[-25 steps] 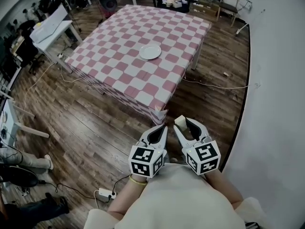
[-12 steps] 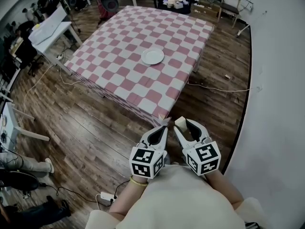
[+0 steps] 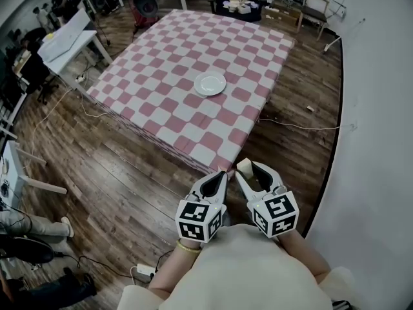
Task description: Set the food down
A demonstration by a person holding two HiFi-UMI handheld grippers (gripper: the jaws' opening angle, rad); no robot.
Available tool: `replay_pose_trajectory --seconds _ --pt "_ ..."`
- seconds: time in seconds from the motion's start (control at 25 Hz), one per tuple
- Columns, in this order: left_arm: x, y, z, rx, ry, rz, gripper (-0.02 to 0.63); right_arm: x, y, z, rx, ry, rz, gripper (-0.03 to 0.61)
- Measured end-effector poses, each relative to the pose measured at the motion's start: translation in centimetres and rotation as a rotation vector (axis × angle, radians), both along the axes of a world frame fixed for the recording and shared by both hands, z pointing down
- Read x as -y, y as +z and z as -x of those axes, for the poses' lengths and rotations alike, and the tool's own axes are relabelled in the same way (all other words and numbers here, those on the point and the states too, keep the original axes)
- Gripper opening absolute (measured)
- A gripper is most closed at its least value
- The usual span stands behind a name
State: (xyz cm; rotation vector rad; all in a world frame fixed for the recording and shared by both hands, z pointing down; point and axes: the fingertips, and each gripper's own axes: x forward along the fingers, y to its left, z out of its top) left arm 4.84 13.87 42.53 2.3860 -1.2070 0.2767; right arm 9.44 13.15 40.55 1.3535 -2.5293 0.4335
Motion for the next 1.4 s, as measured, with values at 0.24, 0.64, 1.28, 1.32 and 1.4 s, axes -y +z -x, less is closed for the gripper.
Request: replay_pose_trajectory --seconds 0.24,0.64,1.28,1.32,1.4 --pt "2.8 -0.3 -0.3 0.0 -0.007 0.007 0.0 2.8 -0.4 -0.3 0.001 -0.005 0.004 0.17" --pt "6.6 -0.5 0.2 -0.007 -0.015 0.01 0.0 6.4 -0.6 0.3 0.001 -0.02 0.015 0.17" --pt "12.2 -0.7 3.4 -0.015 -0.018 0.02 0.0 12.1 -0.8 3.8 0.001 -0.041 0.03 0.17" --pt "12.5 -0.6 3.6 -0.015 -0.017 0.021 0.0 12.4 -0.8 4.1 0.002 -0.042 0.031 0.17" --pt "13.2 -0.5 4.1 -0.016 -0.013 0.023 0.0 13.1 -0.8 4.6 0.003 -0.039 0.033 0.17"
